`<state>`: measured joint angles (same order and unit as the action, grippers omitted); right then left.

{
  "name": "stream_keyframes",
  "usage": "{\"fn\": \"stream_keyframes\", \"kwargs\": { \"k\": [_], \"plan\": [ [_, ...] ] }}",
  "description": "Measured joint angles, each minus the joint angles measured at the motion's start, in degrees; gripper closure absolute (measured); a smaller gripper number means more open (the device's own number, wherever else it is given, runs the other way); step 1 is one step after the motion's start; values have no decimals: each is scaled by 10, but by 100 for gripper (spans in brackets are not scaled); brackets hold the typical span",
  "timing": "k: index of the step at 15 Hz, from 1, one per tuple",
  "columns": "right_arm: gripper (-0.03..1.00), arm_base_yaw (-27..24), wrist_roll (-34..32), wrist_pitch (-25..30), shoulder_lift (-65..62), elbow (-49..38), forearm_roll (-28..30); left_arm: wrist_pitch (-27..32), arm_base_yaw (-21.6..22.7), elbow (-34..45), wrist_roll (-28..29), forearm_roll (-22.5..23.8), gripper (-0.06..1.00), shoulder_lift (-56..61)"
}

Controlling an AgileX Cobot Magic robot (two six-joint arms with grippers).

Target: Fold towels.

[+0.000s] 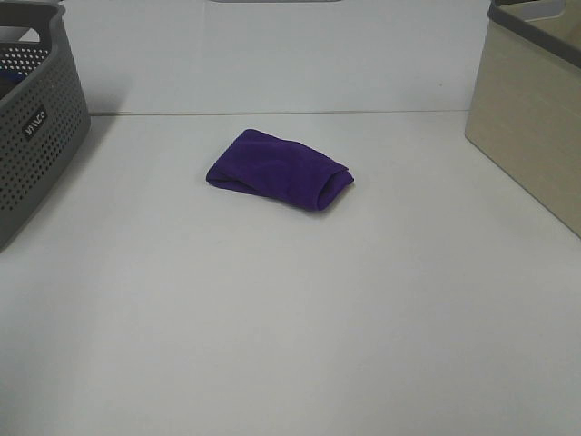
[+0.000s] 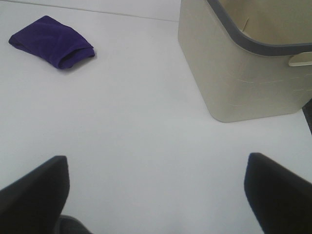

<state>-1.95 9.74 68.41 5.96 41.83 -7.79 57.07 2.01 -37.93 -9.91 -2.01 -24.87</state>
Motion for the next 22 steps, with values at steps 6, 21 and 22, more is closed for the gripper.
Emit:
{"fn": "stream_keyframes", "kwargs": {
  "k": [6,21,22],
  "plan": [
    [2,0,0,-49,-62,-105,2,23,0,87,32,15,18,249],
    [2,0,0,-73,-62,-130,0,28,0,89,61,27,18,252],
    [2,0,0,-73,-62,-130,0,28,0,89,61,26,18,252]
  ]
}}
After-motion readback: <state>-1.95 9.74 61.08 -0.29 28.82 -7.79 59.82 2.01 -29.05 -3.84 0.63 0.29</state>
